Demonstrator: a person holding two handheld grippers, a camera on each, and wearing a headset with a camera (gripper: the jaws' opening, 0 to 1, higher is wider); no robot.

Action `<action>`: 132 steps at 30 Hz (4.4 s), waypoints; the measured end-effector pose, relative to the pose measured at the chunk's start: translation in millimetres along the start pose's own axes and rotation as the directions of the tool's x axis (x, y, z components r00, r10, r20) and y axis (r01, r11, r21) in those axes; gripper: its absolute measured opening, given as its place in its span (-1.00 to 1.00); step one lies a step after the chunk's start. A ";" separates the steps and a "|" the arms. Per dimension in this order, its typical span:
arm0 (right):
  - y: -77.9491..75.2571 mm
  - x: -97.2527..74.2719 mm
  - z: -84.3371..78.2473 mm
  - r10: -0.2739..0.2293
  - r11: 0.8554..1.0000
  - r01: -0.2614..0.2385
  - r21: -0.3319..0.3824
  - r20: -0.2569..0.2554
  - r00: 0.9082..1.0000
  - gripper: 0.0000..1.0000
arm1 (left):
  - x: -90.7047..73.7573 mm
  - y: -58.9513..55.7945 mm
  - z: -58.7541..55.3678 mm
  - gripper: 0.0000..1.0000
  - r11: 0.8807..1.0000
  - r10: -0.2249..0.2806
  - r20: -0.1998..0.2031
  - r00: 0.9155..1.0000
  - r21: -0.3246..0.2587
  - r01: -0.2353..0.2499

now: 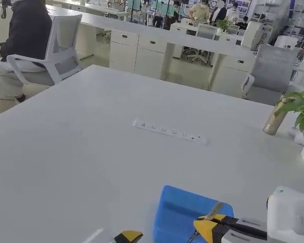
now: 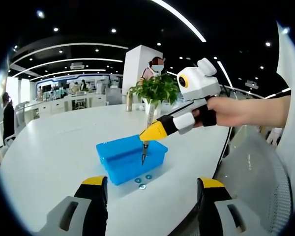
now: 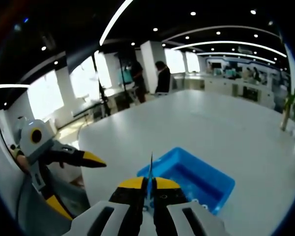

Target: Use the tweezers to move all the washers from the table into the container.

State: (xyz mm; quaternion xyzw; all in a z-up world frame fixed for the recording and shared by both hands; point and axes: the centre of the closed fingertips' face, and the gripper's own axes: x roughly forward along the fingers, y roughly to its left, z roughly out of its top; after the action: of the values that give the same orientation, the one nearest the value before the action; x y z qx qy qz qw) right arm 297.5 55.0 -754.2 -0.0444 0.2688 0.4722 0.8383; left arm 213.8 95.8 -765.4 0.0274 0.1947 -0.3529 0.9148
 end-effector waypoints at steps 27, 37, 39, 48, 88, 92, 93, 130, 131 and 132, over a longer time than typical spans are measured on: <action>10.0 30.3 -39.2 0.001 1.000 0.001 0.019 -0.086 0.996 -0.95 | 0.8 -1.2 -1.8 0.49 1.000 -0.004 -0.011 1.000 -0.001 0.004; 10.3 33.3 -44.3 0.002 1.000 -0.003 -0.013 -0.099 0.995 -0.94 | 1.3 -1.8 -3.1 0.47 1.000 -0.008 -0.018 1.000 0.002 0.008; 11.6 33.6 -44.1 -0.002 1.000 0.000 -0.026 -0.102 0.995 -0.94 | 1.4 -1.8 -3.6 0.47 1.000 -0.009 -0.021 1.000 0.003 0.009; 23.2 33.5 -45.0 -0.002 0.988 -0.017 -0.156 -0.125 0.992 -0.94 | 1.7 -2.1 -4.2 0.47 1.000 -0.012 -0.025 1.000 0.006 0.013; 12.9 32.9 -47.3 -0.028 0.981 0.006 -0.196 -0.112 0.993 -0.93 | 0.8 -0.3 -5.4 0.44 1.000 0.000 -0.036 0.999 0.003 0.000; 10.9 31.9 -47.8 -0.038 0.982 0.017 -0.190 -0.107 0.994 -0.93 | 0.5 -0.9 -5.5 0.44 1.000 -0.001 -0.037 0.999 0.003 0.001; 11.0 31.8 -48.0 -0.034 0.984 0.015 -0.180 -0.101 0.994 -0.93 | 0.5 -1.2 -5.7 0.44 1.000 -0.003 -0.038 0.999 0.001 0.003; -21.5 1.9 24.0 -0.066 0.998 0.067 -0.003 0.094 0.993 -0.95 | 0.2 0.4 -6.2 0.43 1.000 0.000 -0.034 0.999 0.000 0.000; -24.3 2.4 24.3 -0.073 0.997 0.074 -0.006 0.093 0.993 -0.95 | 0.1 0.1 -6.3 0.43 1.000 0.000 -0.035 0.999 -0.001 0.000; -27.3 3.4 24.3 -0.086 0.996 0.087 -0.007 0.087 0.992 -0.95 | 0.1 0.0 -6.5 0.43 1.000 -0.001 -0.037 0.999 0.000 0.001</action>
State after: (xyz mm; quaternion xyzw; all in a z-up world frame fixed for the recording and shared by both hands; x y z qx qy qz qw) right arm 331.1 50.6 -740.1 -0.0403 0.2276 0.4383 0.8686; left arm 211.7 96.9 -771.4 0.0336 0.2115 -0.3527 0.9109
